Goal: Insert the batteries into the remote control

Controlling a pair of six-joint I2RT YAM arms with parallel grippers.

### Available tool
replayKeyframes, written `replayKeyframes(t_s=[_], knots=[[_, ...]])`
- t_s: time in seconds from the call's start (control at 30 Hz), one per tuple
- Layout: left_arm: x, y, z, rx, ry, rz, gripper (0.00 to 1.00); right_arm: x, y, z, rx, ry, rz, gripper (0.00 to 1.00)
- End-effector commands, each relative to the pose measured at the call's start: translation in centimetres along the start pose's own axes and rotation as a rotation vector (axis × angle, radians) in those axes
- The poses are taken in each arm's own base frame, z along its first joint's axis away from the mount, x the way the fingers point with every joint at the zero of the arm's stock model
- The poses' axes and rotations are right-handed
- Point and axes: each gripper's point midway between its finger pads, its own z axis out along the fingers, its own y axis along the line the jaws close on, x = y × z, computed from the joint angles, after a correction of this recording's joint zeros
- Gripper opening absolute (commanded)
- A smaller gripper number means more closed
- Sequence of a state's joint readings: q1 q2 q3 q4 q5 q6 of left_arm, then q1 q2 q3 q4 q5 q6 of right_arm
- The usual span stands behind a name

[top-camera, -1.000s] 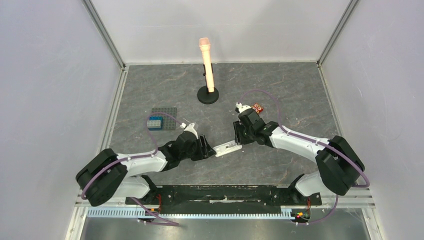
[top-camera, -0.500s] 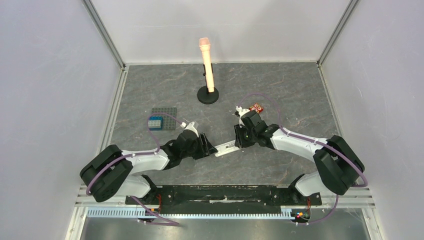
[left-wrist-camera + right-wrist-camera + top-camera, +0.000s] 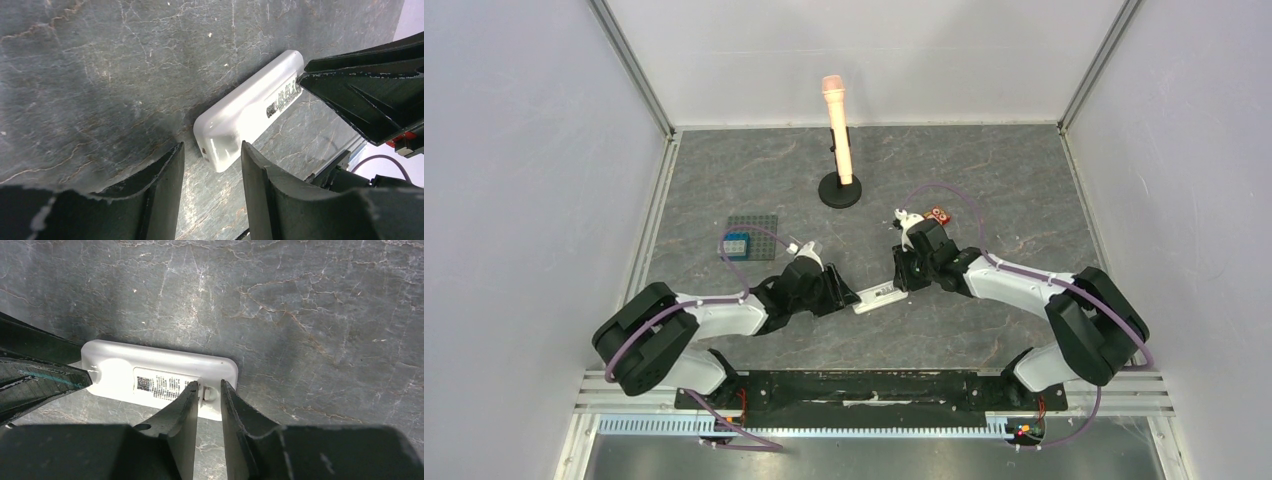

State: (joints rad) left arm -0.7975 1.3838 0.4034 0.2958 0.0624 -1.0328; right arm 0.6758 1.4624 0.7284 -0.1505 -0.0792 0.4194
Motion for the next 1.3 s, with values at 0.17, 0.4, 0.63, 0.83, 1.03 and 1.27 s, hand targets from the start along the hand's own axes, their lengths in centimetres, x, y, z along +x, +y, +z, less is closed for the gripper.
replayKeyframes(t_s=[0.17,0.4,0.63,0.83,1.03,1.27], knots=[[0.4,1.2,0.8,-0.061,0.027,-0.040,0.45,2.1,1.1,0.5,-0.076,0.068,0.016,0.22],[0.6,1.3,1.1,-0.071,0.037,-0.050,0.39,3.1,1.4,0.3,-0.100,0.079,0.033,0.14],[0.5,1.6,1.1,-0.081,0.030,-0.058,0.37,2.5,0.2,-0.5,-0.020,0.052,0.040,0.18],[0.6,1.9,1.1,-0.091,0.028,-0.060,0.37,0.2,0.2,-1.2,0.002,-0.016,0.022,0.27],[0.6,1.9,1.2,-0.094,0.028,-0.059,0.37,0.1,0.0,-0.6,0.013,-0.003,0.000,0.28],[0.6,1.9,1.2,-0.094,0.028,-0.057,0.37,1.3,0.4,0.1,-0.024,0.033,0.024,0.27]])
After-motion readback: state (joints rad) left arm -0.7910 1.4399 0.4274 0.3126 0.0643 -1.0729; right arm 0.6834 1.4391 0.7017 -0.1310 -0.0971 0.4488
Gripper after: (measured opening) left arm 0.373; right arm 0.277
